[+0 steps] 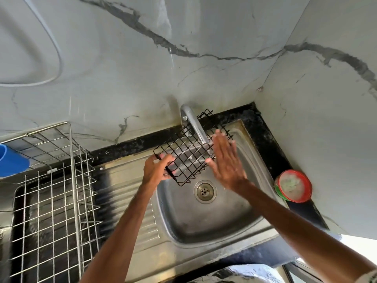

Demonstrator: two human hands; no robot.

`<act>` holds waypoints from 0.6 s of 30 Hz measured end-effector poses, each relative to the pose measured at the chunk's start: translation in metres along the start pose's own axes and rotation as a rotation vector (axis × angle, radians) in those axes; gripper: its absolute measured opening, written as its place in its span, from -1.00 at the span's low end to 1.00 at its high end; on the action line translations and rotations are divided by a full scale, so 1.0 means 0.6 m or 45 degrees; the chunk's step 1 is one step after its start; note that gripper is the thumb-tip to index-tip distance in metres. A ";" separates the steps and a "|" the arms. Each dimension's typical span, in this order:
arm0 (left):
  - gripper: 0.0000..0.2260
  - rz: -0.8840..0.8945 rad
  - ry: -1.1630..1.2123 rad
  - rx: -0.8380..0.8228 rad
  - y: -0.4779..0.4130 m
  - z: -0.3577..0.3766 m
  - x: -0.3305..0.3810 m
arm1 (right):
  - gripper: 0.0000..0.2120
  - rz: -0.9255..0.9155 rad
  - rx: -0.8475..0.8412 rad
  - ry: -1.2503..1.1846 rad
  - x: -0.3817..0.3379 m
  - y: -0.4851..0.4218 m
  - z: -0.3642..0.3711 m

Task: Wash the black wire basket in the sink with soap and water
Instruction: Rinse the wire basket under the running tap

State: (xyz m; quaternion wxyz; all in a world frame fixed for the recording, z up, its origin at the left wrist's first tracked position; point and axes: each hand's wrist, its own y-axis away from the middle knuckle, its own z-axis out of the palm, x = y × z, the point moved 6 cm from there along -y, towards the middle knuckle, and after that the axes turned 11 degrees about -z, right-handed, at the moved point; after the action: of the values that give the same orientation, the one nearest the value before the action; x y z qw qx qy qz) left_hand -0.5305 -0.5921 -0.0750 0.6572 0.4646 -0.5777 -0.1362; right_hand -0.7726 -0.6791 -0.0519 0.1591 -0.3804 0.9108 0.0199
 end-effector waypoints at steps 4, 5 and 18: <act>-0.19 -0.046 -0.072 0.082 0.016 -0.017 -0.016 | -0.20 0.201 -0.093 -0.268 0.062 0.007 0.017; -0.18 -0.047 -0.088 0.107 0.023 -0.020 -0.018 | -0.22 0.235 -0.109 -0.365 0.059 0.014 0.023; -0.50 0.219 -0.746 0.435 0.133 -0.044 0.025 | -0.38 1.005 -0.276 -1.404 0.029 0.074 0.065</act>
State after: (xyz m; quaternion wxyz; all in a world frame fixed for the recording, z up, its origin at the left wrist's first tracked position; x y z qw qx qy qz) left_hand -0.5309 -0.5486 -0.0015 0.3851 0.4588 -0.7933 -0.1092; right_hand -0.8045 -0.6530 -0.0979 0.5414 0.0318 0.7601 0.3580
